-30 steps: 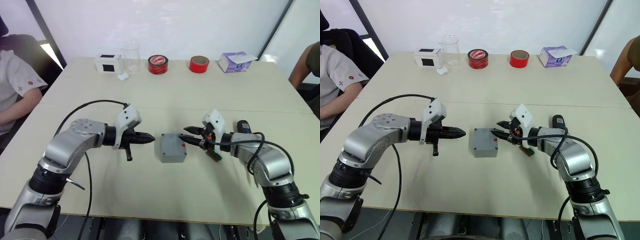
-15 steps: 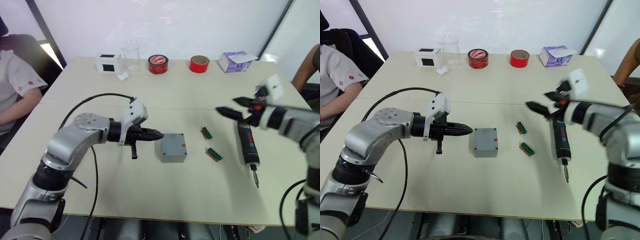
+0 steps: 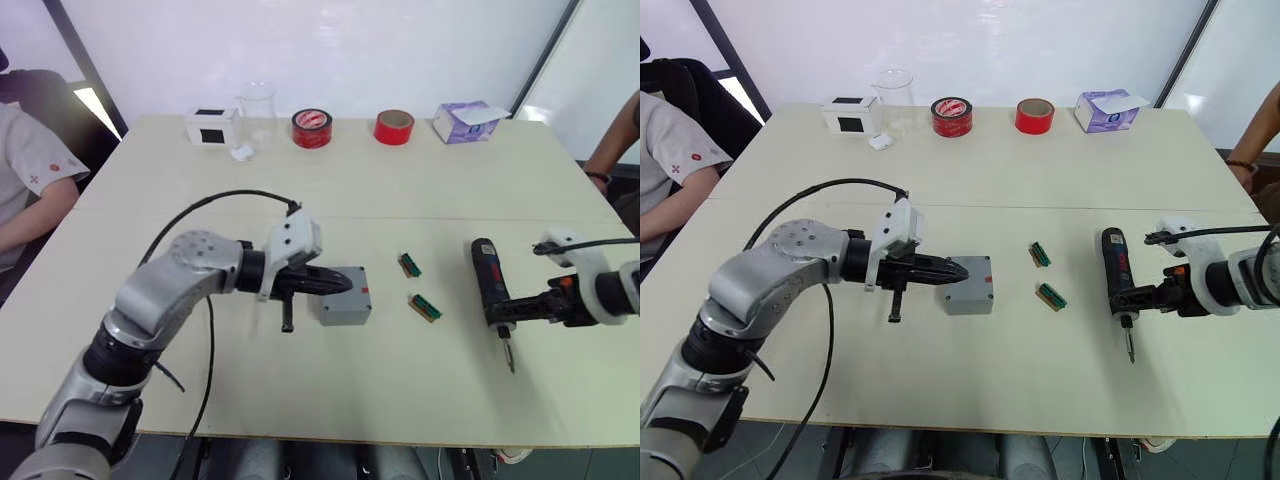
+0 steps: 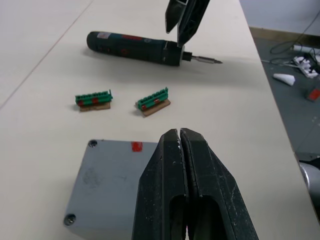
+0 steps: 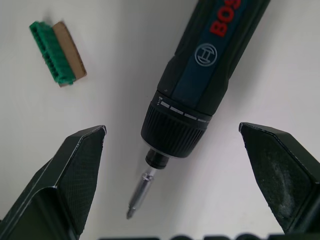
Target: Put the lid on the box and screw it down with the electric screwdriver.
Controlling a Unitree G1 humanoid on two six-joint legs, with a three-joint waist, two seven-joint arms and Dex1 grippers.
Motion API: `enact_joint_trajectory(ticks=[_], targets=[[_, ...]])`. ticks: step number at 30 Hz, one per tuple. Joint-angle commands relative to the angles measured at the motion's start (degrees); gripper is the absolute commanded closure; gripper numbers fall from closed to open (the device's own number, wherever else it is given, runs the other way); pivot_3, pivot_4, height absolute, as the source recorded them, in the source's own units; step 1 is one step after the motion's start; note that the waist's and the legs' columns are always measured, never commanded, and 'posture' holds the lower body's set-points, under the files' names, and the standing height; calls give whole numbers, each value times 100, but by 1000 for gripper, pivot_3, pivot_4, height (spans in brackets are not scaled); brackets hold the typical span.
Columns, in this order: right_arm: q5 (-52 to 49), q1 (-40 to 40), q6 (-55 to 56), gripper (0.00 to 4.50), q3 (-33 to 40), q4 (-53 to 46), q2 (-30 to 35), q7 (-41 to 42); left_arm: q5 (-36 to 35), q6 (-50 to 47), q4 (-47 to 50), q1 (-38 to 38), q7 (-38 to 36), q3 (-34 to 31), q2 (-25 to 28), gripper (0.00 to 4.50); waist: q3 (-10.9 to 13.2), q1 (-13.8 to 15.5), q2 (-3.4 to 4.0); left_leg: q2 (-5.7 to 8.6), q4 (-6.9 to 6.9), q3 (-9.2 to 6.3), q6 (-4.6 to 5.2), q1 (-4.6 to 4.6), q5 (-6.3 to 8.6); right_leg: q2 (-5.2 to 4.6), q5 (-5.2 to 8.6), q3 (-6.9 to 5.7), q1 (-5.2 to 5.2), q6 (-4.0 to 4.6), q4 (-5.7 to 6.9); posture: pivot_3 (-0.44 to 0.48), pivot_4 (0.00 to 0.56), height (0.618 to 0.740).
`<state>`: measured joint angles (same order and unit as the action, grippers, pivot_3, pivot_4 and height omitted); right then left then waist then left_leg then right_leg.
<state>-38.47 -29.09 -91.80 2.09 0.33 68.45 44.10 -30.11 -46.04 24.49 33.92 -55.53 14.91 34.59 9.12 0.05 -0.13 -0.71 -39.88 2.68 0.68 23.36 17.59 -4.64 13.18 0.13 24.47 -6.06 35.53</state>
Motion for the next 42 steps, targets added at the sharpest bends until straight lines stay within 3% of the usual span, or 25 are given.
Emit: enact_joint_trajectory(ticks=[1,7,12,15,20,21,26,30,34,37,39,42], targets=[[-18,-514,-70,41,-306,503,-54,-48,-45,-25,317,-99,230,-56,-99,4500,0,8,0,0,0,-1,0,0,0,0,0,-1,0,0,-1,0,150,740],[452,-1138,140,41,-1127,1213,-307,-78,-68,-127,482,-342,577,-52,-276,4500,0,54,0,1,0,0,0,3,0,-1,-2,0,0,-4,-7,0,150,740],[846,-1537,612,41,-2106,1508,-307,402,-89,-209,577,-446,814,-70,-374,4500,0,54,0,4,-2,3,0,4,0,-3,-6,1,-1,-10,-9,0,150,740],[1057,-1692,836,681,-2619,1547,-235,789,-107,-241,602,-493,898,-118,-372,4500,0,49,1,3,-2,2,0,4,0,-2,-7,0,0,-11,-9,0,150,740],[1477,-1805,1140,2527,-3193,1730,-295,1211,-132,-260,616,-545,1018,-159,-367,4500,0,51,0,3,-2,1,0,3,0,-2,-7,0,-1,-11,-8,0,150,740],[1544,-1826,1170,2691,-3227,1776,-320,1254,-134,-256,621,-558,1032,-161,-360,4500,0,53,0,3,-2,1,0,3,0,-2,-7,0,-1,-11,-8,0,150,740],[1845,-2954,1483,2691,-2135,3628,-968,751,-279,-235,499,-674,993,-542,-189,4500,2,-18,-13,2,-6,7,-2,1,-1,-2,-12,0,-5,1,-13,0,150,740],[1540,-3675,2373,2691,-798,3960,-1267,451,-297,-156,154,-594,864,-730,-28,4500,32,-70,38,7,-7,17,-4,5,-3,-4,-18,8,7,-10,-6,0,150,740],[705,-2944,3258,2691,1369,2167,-2072,-428,-368,-140,-186,-417,673,-757,-10,4500,33,-68,34,-1,27,13,-4,5,-2,9,-19,-4,14,-16,-13,0,150,740],[-394,-2483,2621,2691,2726,803,-3166,-1172,-272,-102,-368,-286,481,-611,69,4500,30,-59,28,-5,57,8,-23,3,-14,10,-18,-19,13,-16,-20,0,150,740],[-1304,-2079,2408,2691,3158,-167,-3910,-1414,-216,-74,-516,-162,364,-539,99,4500,32,-48,31,-9,66,6,-41,4,-24,8,-19,-22,14,-16,-15,0,150,740],[-1504,-1266,2746,2691,2801,-1486,-4630,-1651,-141,-25,-723,28,191,-398,117,4500,33,-8,33,-2,66,1,-48,7,-28,-2,-19,-28,12,-16,-6,0,150,740]])
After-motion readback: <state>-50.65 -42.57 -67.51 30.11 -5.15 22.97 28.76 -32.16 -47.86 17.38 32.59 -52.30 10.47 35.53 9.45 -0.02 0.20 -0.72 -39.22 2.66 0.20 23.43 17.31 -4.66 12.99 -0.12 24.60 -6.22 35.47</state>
